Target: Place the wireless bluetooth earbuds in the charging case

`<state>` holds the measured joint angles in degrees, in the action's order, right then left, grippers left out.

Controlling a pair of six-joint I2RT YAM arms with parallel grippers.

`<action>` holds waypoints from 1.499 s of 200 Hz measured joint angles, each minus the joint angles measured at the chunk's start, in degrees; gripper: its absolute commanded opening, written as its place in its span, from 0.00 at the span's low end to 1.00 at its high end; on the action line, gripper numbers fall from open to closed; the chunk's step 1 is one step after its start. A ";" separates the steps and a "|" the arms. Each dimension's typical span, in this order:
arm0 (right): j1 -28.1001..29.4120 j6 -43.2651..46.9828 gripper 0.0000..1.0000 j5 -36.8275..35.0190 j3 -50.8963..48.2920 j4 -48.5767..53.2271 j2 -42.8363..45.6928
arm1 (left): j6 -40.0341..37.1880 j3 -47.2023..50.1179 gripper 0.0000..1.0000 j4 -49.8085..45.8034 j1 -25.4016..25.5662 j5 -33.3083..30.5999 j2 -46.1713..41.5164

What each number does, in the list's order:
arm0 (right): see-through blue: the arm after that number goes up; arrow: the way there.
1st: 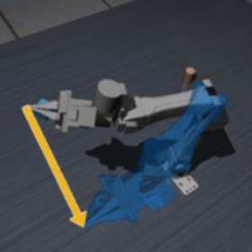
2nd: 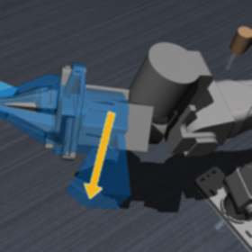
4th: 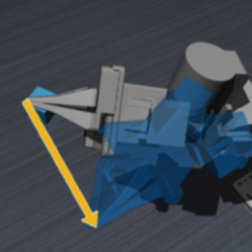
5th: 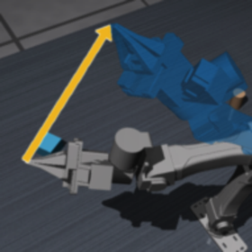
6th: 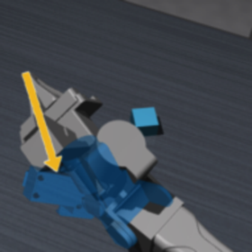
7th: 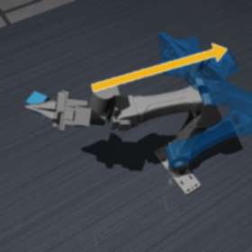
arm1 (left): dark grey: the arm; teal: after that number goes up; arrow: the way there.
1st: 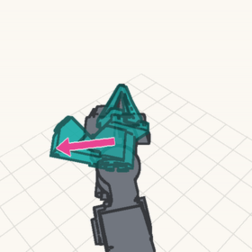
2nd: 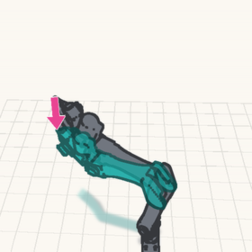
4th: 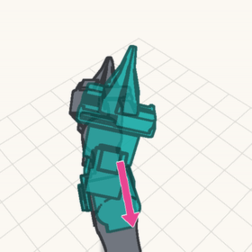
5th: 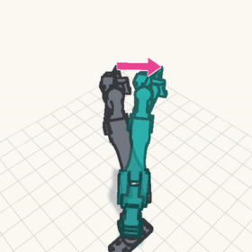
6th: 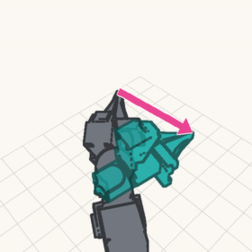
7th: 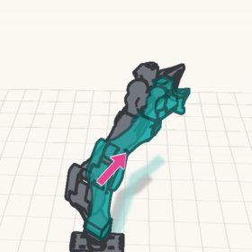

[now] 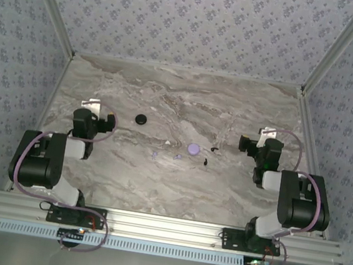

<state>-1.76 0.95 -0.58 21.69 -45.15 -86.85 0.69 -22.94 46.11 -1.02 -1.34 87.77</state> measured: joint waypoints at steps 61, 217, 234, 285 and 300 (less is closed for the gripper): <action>0.00 -0.02 1.00 0.00 0.00 0.00 0.00 | 0.00 0.00 0.99 0.00 0.00 0.00 0.00; -0.04 -1.20 1.00 -2.21 2.97 11.32 6.69 | 2.23 -1.36 0.99 -8.94 0.00 -3.89 -5.62; -0.02 -3.04 1.00 -2.89 7.37 19.58 10.21 | 4.02 -3.45 0.99 -14.82 0.00 -4.35 -9.94; 1.90 -9.03 1.00 -2.95 16.55 42.14 16.11 | 12.24 -14.73 0.99 -36.87 0.52 -1.51 -17.55; 2.93 -10.64 1.00 -1.81 18.62 47.71 16.11 | 14.62 -17.53 0.99 -42.75 1.46 0.74 -17.94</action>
<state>1.17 -9.69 -2.39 40.32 2.57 -70.74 15.31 -40.47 3.36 0.45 -0.60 69.82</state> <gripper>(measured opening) 0.999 0.992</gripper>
